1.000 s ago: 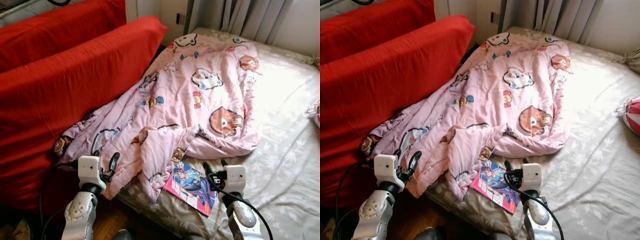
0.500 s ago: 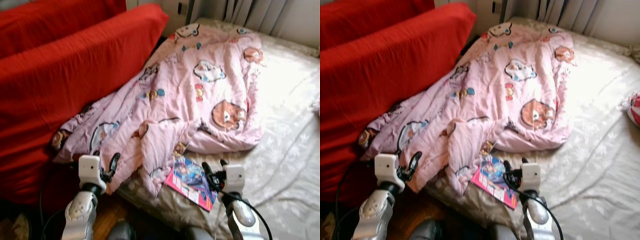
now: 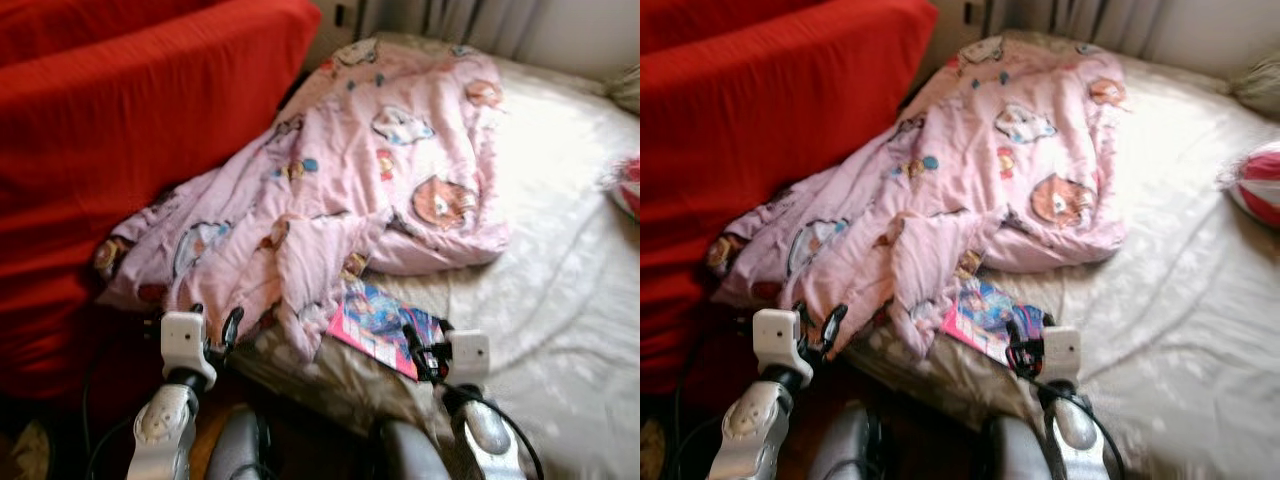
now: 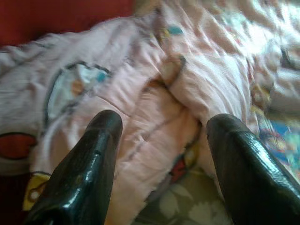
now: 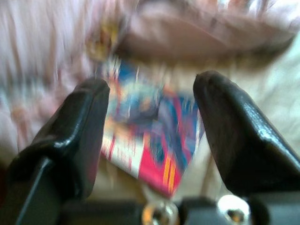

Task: Clean up the room

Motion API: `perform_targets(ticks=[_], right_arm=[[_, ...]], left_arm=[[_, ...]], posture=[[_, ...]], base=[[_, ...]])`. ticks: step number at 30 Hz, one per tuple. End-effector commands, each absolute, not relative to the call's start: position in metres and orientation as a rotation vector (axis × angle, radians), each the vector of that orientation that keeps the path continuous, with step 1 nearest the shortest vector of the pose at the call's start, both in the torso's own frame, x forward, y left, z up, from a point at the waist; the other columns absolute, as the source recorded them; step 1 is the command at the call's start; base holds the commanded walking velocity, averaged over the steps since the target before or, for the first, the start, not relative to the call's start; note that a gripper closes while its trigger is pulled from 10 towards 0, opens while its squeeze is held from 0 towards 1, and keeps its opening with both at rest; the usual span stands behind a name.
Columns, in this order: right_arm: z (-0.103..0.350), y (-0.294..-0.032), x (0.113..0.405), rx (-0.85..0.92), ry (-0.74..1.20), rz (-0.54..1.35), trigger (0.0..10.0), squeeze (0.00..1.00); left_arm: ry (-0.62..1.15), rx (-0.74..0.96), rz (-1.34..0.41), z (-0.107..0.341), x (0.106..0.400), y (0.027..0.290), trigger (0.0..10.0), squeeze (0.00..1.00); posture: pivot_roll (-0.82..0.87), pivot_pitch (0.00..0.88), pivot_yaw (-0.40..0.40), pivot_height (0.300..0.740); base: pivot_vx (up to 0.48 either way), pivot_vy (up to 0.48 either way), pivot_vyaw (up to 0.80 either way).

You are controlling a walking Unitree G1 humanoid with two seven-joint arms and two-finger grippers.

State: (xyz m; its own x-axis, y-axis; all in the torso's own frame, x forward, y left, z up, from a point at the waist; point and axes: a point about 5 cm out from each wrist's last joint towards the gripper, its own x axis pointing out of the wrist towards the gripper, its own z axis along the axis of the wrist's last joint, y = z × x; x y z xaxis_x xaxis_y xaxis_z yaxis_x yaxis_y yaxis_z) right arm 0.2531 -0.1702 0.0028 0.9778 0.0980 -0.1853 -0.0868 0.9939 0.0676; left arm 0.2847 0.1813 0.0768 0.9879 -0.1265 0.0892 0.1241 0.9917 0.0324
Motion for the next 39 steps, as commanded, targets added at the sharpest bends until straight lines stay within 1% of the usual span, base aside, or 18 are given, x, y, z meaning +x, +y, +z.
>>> perform_targets(ticks=[1,9,29,39], right_arm=[[0.0075,-0.1634,0.2596,0.064,0.173,0.120,10.0,0.00],[0.0046,-0.1610,0.2586,0.076,0.191,0.134,10.0,0.00],[0.0037,-0.1658,0.2611,0.092,0.201,0.098,10.0,0.00],[0.0045,-0.1630,0.2622,0.098,0.196,0.107,10.0,0.00]], left_arm=[[0.004,0.024,-0.085,0.0555,0.2699,0.1937,10.0,0.00],[0.014,0.014,-0.102,0.0540,0.2698,0.1912,10.0,0.00],[0.041,-0.010,-0.135,0.0514,0.2701,0.1864,10.0,0.00],[0.044,-0.013,-0.138,0.0508,0.2701,0.1864,10.0,0.00]], posture=[[-0.01,0.245,-0.040,0.630],[0.00,0.245,-0.038,0.630],[-0.01,0.246,-0.035,0.630],[-0.01,0.248,-0.036,0.630]], base=[[0.000,0.000,0.00],[0.000,0.000,0.00],[0.000,0.000,0.00],[0.268,0.000,0.00]])
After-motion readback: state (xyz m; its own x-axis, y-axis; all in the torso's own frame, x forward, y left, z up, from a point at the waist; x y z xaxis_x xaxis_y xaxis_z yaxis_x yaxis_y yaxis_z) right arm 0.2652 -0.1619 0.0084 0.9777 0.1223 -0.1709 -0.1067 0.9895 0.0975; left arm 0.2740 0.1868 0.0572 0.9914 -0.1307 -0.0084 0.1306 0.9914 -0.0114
